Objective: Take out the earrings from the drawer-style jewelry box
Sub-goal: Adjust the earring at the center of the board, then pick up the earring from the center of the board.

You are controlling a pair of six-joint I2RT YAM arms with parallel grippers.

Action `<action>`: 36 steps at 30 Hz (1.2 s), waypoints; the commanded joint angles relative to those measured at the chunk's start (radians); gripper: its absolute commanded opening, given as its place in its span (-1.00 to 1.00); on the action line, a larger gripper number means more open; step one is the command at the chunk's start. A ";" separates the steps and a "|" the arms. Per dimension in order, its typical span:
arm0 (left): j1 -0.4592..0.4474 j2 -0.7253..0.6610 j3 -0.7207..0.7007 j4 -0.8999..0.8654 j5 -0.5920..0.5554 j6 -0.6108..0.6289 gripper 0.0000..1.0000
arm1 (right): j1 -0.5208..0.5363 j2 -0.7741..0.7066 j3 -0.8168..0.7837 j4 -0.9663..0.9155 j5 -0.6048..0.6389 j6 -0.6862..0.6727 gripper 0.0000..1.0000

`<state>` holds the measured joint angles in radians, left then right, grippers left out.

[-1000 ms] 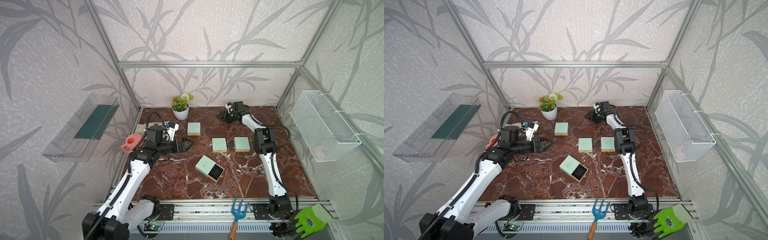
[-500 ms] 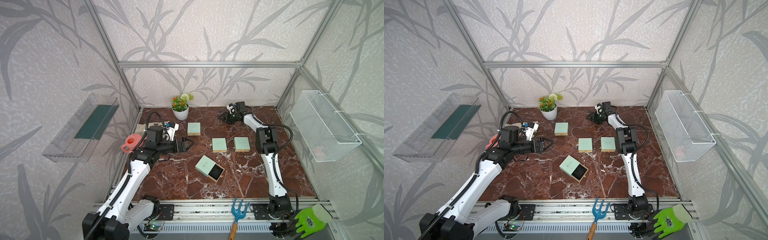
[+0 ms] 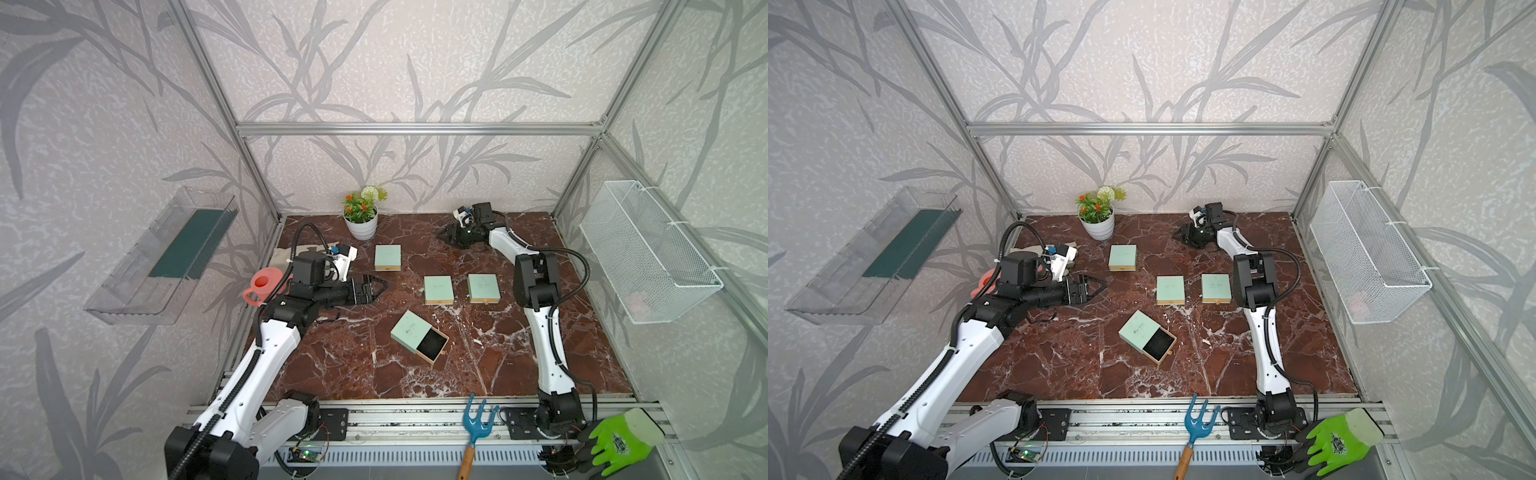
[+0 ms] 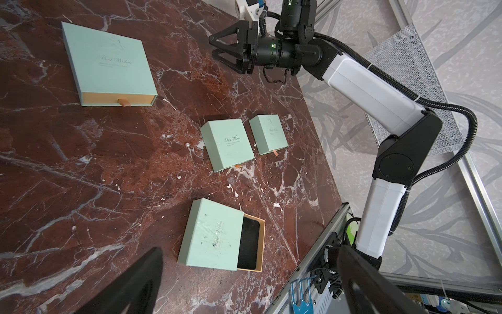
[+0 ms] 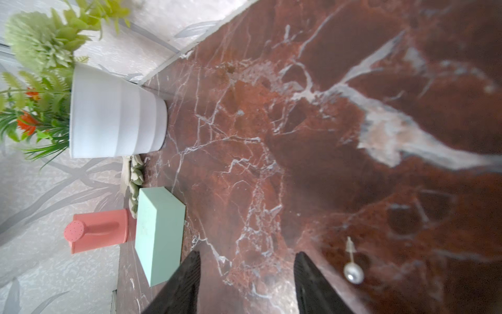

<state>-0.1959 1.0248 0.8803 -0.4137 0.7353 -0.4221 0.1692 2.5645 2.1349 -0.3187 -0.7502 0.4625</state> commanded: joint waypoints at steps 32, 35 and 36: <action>0.006 -0.011 -0.012 0.021 0.026 -0.004 0.98 | 0.069 0.084 0.276 -0.368 0.507 -0.229 -0.28; 0.005 -0.009 -0.013 0.020 0.024 -0.005 0.98 | 0.075 0.089 0.283 -0.386 0.528 -0.241 -0.31; 0.006 -0.011 -0.014 0.020 0.025 -0.005 0.98 | 0.076 0.090 0.283 -0.390 0.536 -0.245 -0.32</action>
<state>-0.1951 1.0245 0.8791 -0.4103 0.7395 -0.4232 0.2459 2.6385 2.3802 -0.6682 -0.2485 0.2390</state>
